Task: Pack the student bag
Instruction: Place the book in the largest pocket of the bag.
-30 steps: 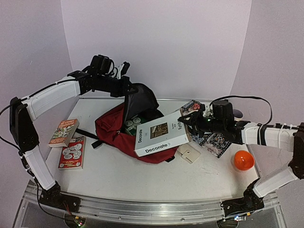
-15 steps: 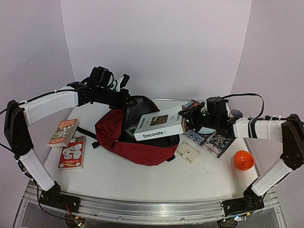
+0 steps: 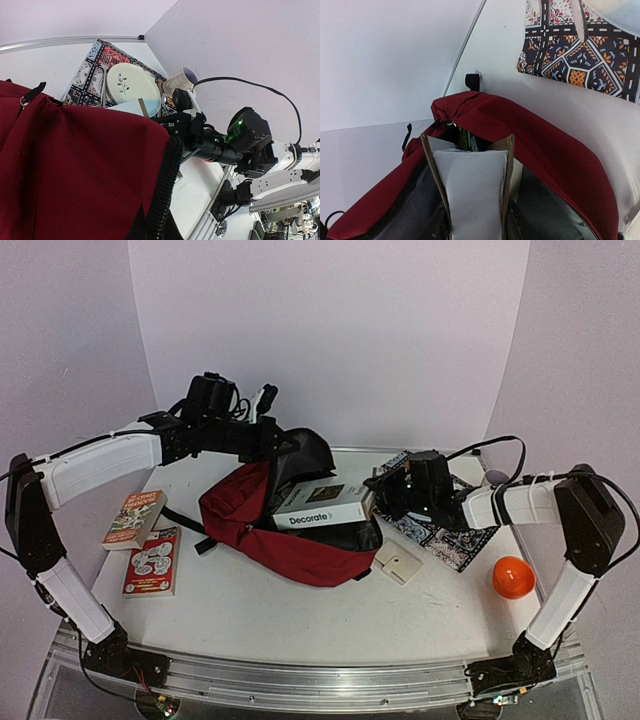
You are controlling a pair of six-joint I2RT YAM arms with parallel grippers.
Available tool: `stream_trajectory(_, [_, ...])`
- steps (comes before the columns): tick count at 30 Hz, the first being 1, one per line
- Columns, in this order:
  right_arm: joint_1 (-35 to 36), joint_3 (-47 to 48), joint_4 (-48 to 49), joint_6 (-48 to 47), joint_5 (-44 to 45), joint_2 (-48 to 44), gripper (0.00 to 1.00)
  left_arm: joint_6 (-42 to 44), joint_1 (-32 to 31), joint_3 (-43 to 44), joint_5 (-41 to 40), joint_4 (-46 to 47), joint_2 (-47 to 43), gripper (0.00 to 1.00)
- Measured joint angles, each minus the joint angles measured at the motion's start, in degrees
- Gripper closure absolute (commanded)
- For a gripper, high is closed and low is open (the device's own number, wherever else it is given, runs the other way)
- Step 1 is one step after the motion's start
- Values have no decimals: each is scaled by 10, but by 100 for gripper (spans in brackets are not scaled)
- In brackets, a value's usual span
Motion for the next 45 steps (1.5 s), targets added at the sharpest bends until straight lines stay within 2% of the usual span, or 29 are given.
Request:
stream_trajectory(9, [50,64,25,19,102,70,100,-16,-13,-37,15,34,-10,100])
stream_trajectory(10, [58,72,29,21,111,82,98,-17,-14,-41,16,37,-10,100])
stream_trajectory(16, [89,129,35,18,137,138,58,-22,-18,-65,21,58,-14,100])
stream_trajectory(20, [93,154,9,-5,118,151,39,-24,-18,-83,17,67,-24,100])
stream_trajectory(23, [93,158,-26,-36,91,151,32,-23,-18,-101,9,71,-34,100])
stream_trajectory(33, [96,159,-116,-139,4,151,28,-23,-18,-129,-8,78,-44,100])
stream_trajectory(40, [106,167,-139,-146,-8,153,29,-23,-18,-130,-8,78,-44,100])
stream_trajectory(45, [109,233,-141,-142,6,191,28,-23,-18,-132,-8,78,-47,100])
